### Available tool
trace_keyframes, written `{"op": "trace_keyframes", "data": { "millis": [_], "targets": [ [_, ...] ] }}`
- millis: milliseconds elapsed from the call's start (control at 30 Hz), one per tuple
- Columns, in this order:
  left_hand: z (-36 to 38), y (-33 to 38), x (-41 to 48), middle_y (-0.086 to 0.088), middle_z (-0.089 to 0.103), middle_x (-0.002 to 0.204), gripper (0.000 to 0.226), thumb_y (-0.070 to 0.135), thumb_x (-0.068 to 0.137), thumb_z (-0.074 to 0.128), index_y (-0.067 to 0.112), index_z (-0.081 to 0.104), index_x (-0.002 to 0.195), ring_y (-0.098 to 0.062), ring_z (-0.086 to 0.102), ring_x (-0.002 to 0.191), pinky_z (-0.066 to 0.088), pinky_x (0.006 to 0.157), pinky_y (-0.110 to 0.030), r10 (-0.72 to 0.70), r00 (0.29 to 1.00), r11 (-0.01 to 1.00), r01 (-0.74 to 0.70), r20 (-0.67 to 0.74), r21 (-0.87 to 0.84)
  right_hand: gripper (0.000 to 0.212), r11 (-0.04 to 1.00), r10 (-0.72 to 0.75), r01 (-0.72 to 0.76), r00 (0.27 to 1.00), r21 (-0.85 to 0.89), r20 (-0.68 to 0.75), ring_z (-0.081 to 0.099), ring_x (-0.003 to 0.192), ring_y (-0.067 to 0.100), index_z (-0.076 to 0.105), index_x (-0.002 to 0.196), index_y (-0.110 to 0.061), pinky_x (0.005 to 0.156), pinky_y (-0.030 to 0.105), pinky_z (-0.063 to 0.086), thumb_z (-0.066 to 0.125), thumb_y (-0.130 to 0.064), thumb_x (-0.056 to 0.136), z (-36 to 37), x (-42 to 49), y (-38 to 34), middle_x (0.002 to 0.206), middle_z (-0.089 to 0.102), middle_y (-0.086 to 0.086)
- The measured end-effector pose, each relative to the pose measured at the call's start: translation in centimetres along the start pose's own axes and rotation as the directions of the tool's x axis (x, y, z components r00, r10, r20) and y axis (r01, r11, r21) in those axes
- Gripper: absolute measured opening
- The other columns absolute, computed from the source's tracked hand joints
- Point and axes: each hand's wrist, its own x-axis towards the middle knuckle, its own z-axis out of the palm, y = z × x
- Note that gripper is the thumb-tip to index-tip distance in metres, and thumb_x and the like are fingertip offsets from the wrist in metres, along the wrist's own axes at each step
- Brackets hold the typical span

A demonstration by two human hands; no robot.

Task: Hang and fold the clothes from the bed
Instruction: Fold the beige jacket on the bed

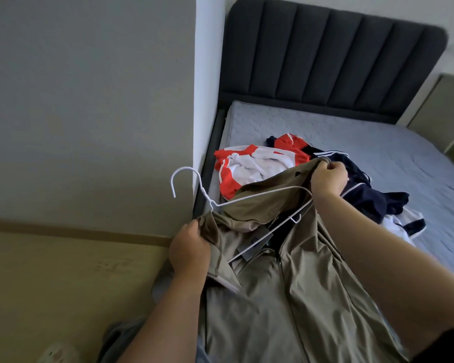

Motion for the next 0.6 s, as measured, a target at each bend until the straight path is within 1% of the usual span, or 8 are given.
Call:
{"op": "trace_keyframes", "data": {
  "millis": [33, 133, 233, 367, 467, 533, 567, 600],
  "targets": [
    [0.0, 0.0, 0.0, -0.014, 0.064, 0.1, 0.021, 0.013, 0.092, 0.042, 0.007, 0.063, 0.092, -0.037, 0.059, 0.091, 0.043, 0.072, -0.036, 0.005, 1.0, 1.0, -0.006, 0.015, 0.016, 0.018, 1.0, -0.005, 0.005, 1.0, -0.012, 0.004, 0.047, 0.075, 0.019, 0.051, 0.088, -0.009, 0.063, 0.022, 0.029, 0.042, -0.023, 0.096, 0.1, -0.4, 0.1, 0.082, 0.054, 0.005],
    [0.1, 0.1, -0.3, -0.012, 0.064, 0.101, 0.022, 0.015, 0.093, 0.042, 0.009, 0.063, 0.094, -0.036, 0.058, 0.093, 0.037, 0.07, -0.033, 0.023, 0.999, 0.999, -0.024, 0.042, 0.039, 0.022, 0.998, 0.004, 0.0, 0.998, -0.07, 0.058, 0.049, 0.075, 0.021, 0.052, 0.088, -0.008, 0.065, 0.027, 0.032, 0.043, -0.026, 0.096, 1.0, -1.6, 0.3, 0.085, 0.055, 0.007],
    [0.0, 0.0, -0.2, -0.013, 0.063, 0.1, 0.02, 0.017, 0.091, 0.044, 0.008, 0.062, 0.093, -0.036, 0.059, 0.092, 0.037, 0.069, -0.034, -0.012, 1.0, 0.999, 0.012, -0.002, 0.04, 0.027, 0.998, 0.066, -0.066, 0.998, 0.01, 0.001, 0.054, 0.078, 0.022, 0.058, 0.095, -0.007, 0.069, 0.03, 0.038, 0.044, -0.03, 0.096, 1.8, -2.2, 0.7, 0.089, 0.06, 0.006],
    [-0.2, -0.3, 0.0, -0.014, 0.063, 0.102, 0.018, 0.012, 0.089, 0.045, 0.007, 0.061, 0.095, -0.036, 0.059, 0.095, 0.041, 0.072, -0.036, -0.041, 0.999, 0.998, 0.041, -0.008, 0.056, 0.03, 0.983, 0.172, -0.166, 0.981, 0.076, -0.084, 0.06, 0.1, 0.03, 0.061, 0.106, -0.004, 0.081, 0.03, 0.041, 0.045, -0.027, 0.094, 1.5, -1.4, 2.1, 0.108, 0.065, 0.013],
    [0.0, -0.4, 0.2, -0.011, 0.062, 0.107, 0.02, 0.01, 0.091, 0.044, 0.01, 0.061, 0.101, -0.032, 0.058, 0.099, 0.042, 0.075, -0.035, -0.056, 0.998, 0.991, 0.052, 0.029, 0.122, 0.033, 0.97, 0.241, -0.24, 0.968, 0.023, -0.065, 0.059, 0.105, 0.033, 0.06, 0.112, -0.001, 0.077, 0.028, 0.037, 0.044, -0.025, 0.095, 1.1, -1.7, 4.1, 0.113, 0.064, 0.017],
    [0.7, -0.4, 0.2, -0.007, 0.062, 0.11, 0.023, 0.01, 0.093, 0.043, 0.015, 0.06, 0.107, -0.028, 0.057, 0.102, 0.043, 0.078, -0.034, -0.025, 0.995, 0.981, 0.007, 0.094, 0.194, 0.032, 0.969, 0.248, -0.248, 0.968, 0.006, -0.028, 0.059, 0.104, 0.033, 0.058, 0.11, 0.0, 0.077, 0.028, 0.037, 0.044, -0.026, 0.097, 1.2, -2.5, 4.5, 0.112, 0.063, 0.018],
    [1.1, -0.3, 0.0, -0.006, 0.062, 0.111, 0.024, 0.011, 0.094, 0.043, 0.017, 0.06, 0.109, -0.026, 0.057, 0.104, 0.043, 0.079, -0.033, 0.005, 0.991, 0.973, -0.035, 0.132, 0.228, 0.031, 0.977, 0.215, -0.215, 0.976, 0.006, -0.022, 0.058, 0.105, 0.033, 0.057, 0.11, -0.001, 0.079, 0.029, 0.038, 0.044, -0.026, 0.097, 1.5, -3.2, 4.3, 0.112, 0.063, 0.018],
    [1.4, -0.3, -0.2, -0.005, 0.062, 0.111, 0.024, 0.012, 0.094, 0.043, 0.018, 0.06, 0.11, -0.025, 0.057, 0.104, 0.043, 0.08, -0.033, 0.034, 0.986, 0.967, -0.073, 0.161, 0.245, 0.029, 0.989, 0.146, -0.146, 0.989, -0.003, 0.004, 0.057, 0.105, 0.032, 0.057, 0.109, -0.001, 0.081, 0.029, 0.039, 0.045, -0.024, 0.097, 1.7, -4.3, 3.6, 0.11, 0.063, 0.018]
  ]
}}
